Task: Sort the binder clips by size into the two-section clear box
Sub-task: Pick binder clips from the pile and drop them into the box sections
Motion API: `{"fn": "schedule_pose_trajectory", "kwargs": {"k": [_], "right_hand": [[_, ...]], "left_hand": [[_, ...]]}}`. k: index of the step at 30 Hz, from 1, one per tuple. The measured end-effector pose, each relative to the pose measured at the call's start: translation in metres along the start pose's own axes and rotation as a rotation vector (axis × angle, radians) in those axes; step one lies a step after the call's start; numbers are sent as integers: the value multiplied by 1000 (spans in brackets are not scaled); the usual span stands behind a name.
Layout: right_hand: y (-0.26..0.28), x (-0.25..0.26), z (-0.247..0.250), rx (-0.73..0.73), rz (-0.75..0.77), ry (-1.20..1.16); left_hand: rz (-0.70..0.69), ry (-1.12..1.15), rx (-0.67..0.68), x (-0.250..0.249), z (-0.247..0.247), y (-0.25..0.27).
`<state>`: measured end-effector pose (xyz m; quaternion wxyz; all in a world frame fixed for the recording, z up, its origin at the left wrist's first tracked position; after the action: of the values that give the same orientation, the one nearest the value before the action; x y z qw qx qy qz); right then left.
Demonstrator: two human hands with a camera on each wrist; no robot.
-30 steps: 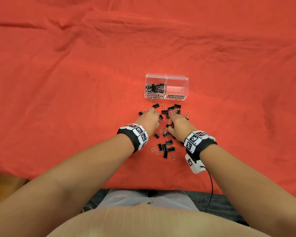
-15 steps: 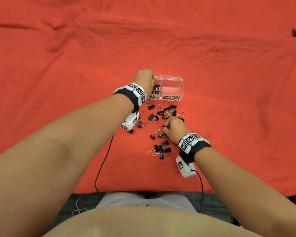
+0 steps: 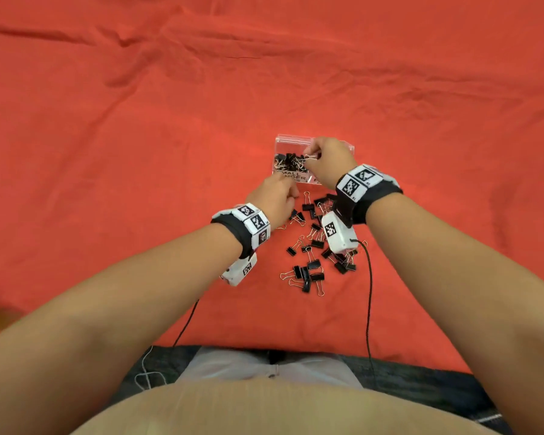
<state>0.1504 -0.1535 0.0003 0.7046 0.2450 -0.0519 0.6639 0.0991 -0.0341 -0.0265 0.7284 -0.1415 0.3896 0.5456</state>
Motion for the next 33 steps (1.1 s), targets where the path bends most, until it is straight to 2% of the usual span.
{"fn": "schedule_pose_trajectory", "kwargs": {"k": [4,8,11,13,16,20,25,29,33], "right_hand": [[-16,20,-1,29,29,111],[-9,15,-7,37,43,59],[14,4,-5,-13,28,-21],[35,-6,-16,20,28,-14],[65,-25,-43,128,29,85],[89,-45,-69,168,74,262],[98,-52,-79,148,88,278],[97,-52,-81,147,82,248],[96,-57,-81,129,15,188]], "left_hand": [[55,-37,178,13,-38,36],[69,-64,273,23,-60,54],[88,-66,279,29,-66,59],[106,-55,268,31,-67,60],[109,-71,262,29,-67,61],[101,-119,255,24,-65,63],[120,-80,286,28,-63,65],[50,-55,331,18,-61,64],[-14,-94,385,6,-68,61]]}}
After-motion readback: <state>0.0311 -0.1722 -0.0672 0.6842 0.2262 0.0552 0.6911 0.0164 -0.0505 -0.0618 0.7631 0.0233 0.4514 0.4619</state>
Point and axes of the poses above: each hand's wrist, its own y-axis away from the middle knuckle, its own z-axis out of the back of the hand, x = y × z, the point moved 7 cm from there along -y, towards the middle knuckle, and after that the axes turned 14 degrees about y, right-handed, at the moved point
